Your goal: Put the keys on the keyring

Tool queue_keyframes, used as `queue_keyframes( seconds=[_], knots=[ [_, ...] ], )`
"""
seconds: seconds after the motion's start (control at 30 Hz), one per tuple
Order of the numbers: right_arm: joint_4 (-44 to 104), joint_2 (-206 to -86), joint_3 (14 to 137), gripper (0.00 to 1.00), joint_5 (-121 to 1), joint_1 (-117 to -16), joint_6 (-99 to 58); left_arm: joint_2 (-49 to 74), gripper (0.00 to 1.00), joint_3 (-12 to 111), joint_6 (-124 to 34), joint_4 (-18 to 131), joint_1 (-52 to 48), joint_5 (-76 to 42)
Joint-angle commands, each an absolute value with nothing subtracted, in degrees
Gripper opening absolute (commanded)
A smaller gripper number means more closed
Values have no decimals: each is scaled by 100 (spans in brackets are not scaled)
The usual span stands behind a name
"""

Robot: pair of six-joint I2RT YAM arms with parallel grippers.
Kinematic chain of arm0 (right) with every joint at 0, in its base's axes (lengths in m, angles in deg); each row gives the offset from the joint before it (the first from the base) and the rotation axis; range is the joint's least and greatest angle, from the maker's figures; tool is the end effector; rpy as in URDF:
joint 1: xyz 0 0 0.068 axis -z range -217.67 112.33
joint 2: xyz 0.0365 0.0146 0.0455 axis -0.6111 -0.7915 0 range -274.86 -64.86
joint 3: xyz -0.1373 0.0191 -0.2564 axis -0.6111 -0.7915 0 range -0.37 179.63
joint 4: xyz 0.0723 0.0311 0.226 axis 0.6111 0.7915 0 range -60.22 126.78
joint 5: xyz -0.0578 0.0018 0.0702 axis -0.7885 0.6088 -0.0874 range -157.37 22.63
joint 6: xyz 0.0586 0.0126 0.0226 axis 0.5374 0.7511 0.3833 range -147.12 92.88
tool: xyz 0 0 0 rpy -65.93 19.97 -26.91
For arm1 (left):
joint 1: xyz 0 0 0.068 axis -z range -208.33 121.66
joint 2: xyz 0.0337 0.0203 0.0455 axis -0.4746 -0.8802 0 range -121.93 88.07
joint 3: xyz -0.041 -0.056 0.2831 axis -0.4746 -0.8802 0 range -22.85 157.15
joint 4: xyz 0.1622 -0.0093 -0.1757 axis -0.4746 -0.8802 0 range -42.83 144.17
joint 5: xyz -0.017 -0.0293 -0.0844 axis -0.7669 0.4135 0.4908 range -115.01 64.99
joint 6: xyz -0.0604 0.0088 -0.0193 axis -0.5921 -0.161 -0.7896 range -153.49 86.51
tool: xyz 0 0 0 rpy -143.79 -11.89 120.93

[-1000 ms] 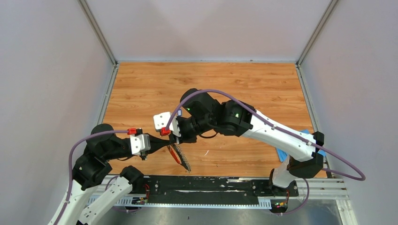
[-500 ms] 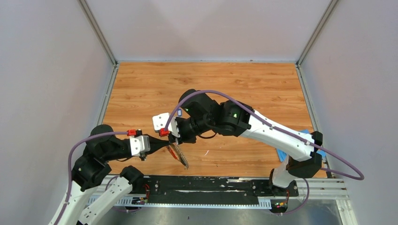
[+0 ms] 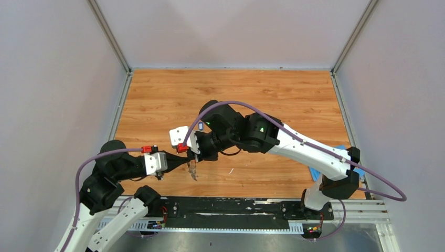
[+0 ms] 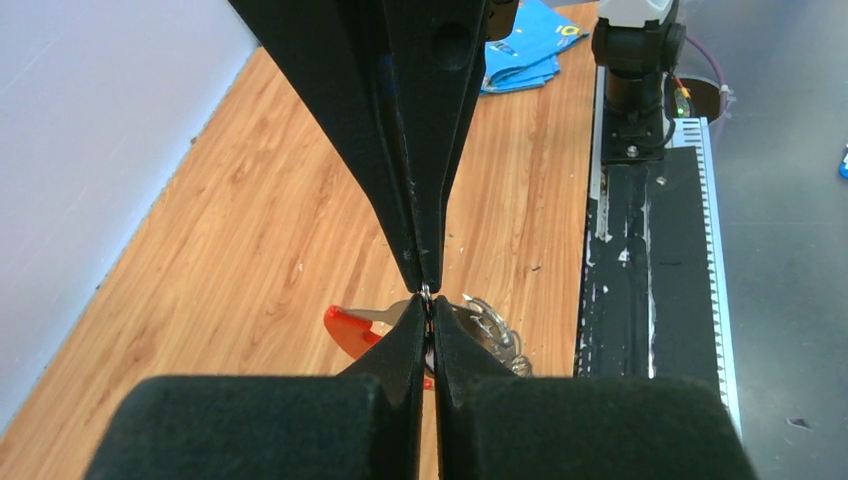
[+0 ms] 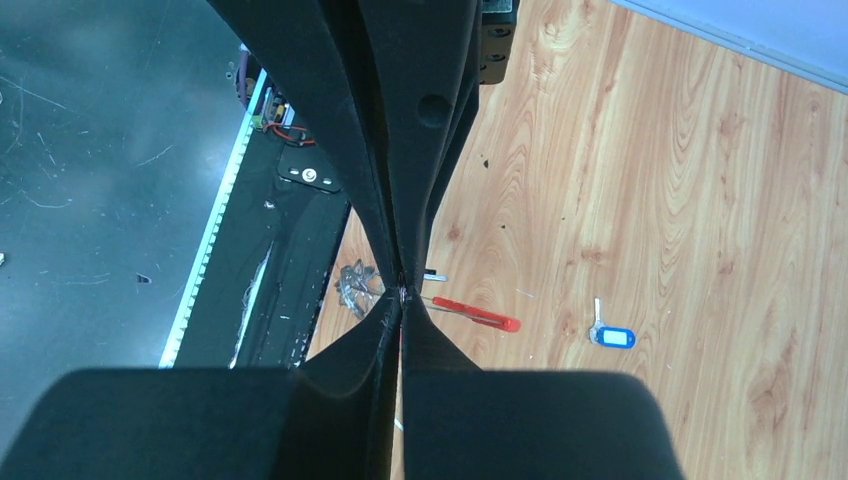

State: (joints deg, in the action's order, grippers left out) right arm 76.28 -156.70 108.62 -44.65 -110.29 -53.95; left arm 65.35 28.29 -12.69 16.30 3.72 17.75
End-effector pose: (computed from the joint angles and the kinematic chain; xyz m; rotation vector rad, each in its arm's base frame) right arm 0.0795 0.3180 0.4604 -1.8043 1.1978 0.8877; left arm 0.0108 -0.0464 0.3628 1.2367 1.2462 -0.7876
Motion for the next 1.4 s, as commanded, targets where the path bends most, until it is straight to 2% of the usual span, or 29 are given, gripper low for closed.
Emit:
queue_keyframes(
  seconds=[0.0,0.2,0.4,0.5,0.63,0.93,1.2,1.37],
  knots=[
    [7325,-15737,10787,0,-4676,-11062,-5329,6609,0,3015,-1283,1743,391,1937],
    [6783,-15408,10273,0,-5093,-11060,-5007,6664,0,3030,-1202,1743,392,1919],
    [4537,-14379,8375,0,-5270,-11019,-4104,6698,0,3026,-1081,1752,392,1942],
    [3551,-13997,7678,0,-5192,-10979,-3578,6730,24,3015,-1128,1752,392,1950],
    [3034,-13747,7183,0,-5004,-10974,-3258,6817,31,2989,-1114,1752,391,1911],
    [2069,-13358,6547,0,-4905,-10960,-2818,6761,35,2942,-1061,1747,389,1863],
    [1887,-13154,6282,0,-4729,-10956,-2748,6704,35,3008,-753,1745,390,1764],
    [1980,-13160,6317,0,-4629,-10915,-2748,6786,29,2962,-483,1748,392,1832]
  ],
)
